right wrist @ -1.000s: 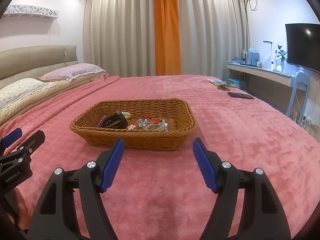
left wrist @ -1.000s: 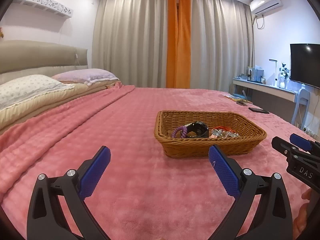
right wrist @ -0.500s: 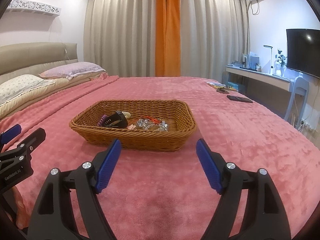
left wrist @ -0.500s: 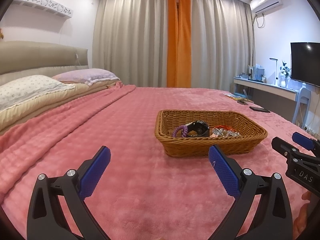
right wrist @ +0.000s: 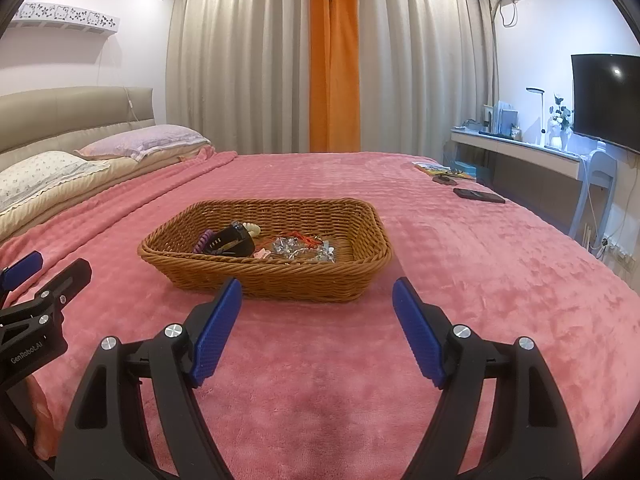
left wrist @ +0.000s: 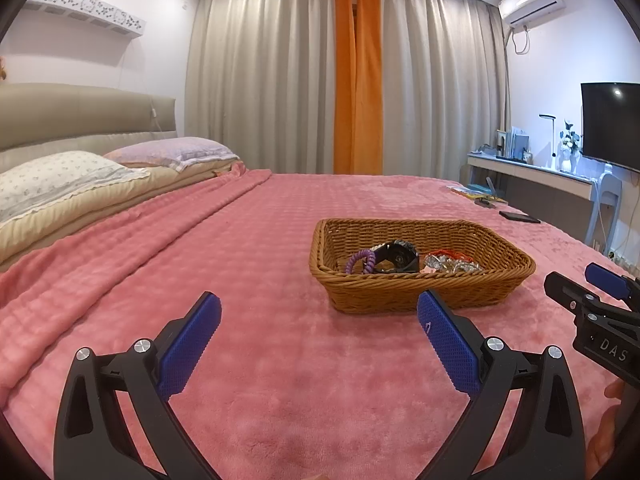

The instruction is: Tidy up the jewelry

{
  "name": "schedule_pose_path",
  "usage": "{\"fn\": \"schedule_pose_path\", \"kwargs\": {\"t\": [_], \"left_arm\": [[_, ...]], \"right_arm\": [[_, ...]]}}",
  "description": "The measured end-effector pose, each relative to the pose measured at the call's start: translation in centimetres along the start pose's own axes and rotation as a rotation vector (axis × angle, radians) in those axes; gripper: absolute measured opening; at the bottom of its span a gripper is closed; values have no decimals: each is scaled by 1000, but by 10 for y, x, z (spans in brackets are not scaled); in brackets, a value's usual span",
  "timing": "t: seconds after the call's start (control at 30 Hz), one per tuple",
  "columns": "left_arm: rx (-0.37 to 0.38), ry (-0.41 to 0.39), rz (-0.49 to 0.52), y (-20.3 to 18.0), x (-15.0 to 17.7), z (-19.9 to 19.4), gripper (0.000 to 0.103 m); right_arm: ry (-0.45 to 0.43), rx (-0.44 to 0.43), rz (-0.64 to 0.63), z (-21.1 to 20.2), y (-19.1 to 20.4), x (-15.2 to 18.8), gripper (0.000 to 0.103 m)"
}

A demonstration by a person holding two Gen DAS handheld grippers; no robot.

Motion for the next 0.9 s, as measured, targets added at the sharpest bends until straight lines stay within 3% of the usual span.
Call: {"fn": "schedule_pose_path", "kwargs": {"t": [0.9], "left_arm": [[1,3,5,-1,1,1,95]], "right_arm": [[29,-8,0,7,-2,1,74]]}}
Point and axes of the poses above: each gripper's, at about its wrist camera, not at the fingertips, and z roughly the way its jaws point, y to its left, x to its underside, the point moved 6 cm from there along z, roughly the way its jaws point, and after that the axes turned 10 degrees about y, right-handed, at the moved point
